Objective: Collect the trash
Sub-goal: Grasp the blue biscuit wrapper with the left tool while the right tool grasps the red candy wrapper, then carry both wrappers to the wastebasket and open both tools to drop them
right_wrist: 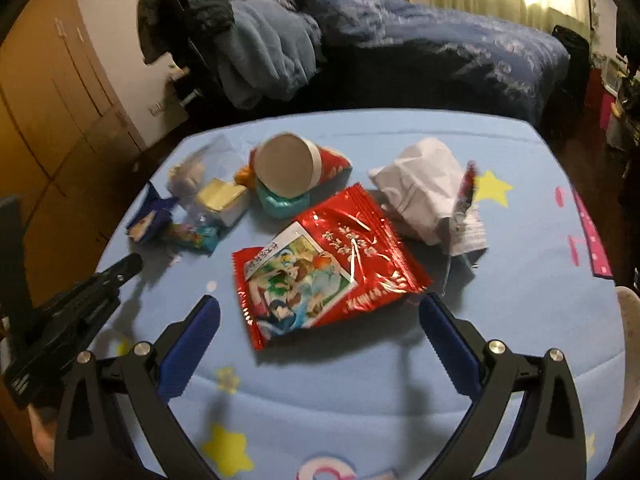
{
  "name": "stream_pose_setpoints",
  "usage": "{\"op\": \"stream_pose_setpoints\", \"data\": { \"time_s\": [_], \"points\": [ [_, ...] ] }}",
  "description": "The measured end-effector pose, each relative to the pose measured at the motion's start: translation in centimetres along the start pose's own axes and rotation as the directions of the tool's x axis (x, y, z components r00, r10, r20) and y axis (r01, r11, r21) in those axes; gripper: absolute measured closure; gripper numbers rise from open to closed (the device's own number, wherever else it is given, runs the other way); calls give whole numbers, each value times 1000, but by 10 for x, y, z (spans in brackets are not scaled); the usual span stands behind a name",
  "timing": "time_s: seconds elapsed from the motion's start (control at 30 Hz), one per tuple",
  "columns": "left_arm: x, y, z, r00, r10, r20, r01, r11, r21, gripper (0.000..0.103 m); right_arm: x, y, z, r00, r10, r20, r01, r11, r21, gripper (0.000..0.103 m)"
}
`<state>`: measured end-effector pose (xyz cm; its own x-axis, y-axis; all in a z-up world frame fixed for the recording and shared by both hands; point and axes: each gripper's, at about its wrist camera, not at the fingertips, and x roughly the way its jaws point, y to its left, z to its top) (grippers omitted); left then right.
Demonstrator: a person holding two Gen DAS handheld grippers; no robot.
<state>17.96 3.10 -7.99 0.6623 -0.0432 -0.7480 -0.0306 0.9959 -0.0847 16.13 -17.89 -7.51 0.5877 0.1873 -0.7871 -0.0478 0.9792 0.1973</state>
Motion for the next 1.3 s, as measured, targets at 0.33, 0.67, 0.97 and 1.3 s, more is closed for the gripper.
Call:
{"op": "stream_pose_setpoints", "data": {
  "time_s": [0.33,0.67,0.97,1.3],
  "points": [
    [17,0,30,998,-3,57,5,1000,-25,17,26,20,6,999,-33,3,33,997,-63,8],
    [-15,27,28,996,-28,83,31,999,-28,44,20,38,1,1000,18,1,-18,987,-163,85],
    [13,-23,44,994,0,105,-20,983,185,19,18,39,3,999,41,-3,-41,986,-159,86],
    [33,3,52,999,8,39,-11,998,59,102,16,41,3,998,56,0,-55,985,-166,87]
  ]
}}
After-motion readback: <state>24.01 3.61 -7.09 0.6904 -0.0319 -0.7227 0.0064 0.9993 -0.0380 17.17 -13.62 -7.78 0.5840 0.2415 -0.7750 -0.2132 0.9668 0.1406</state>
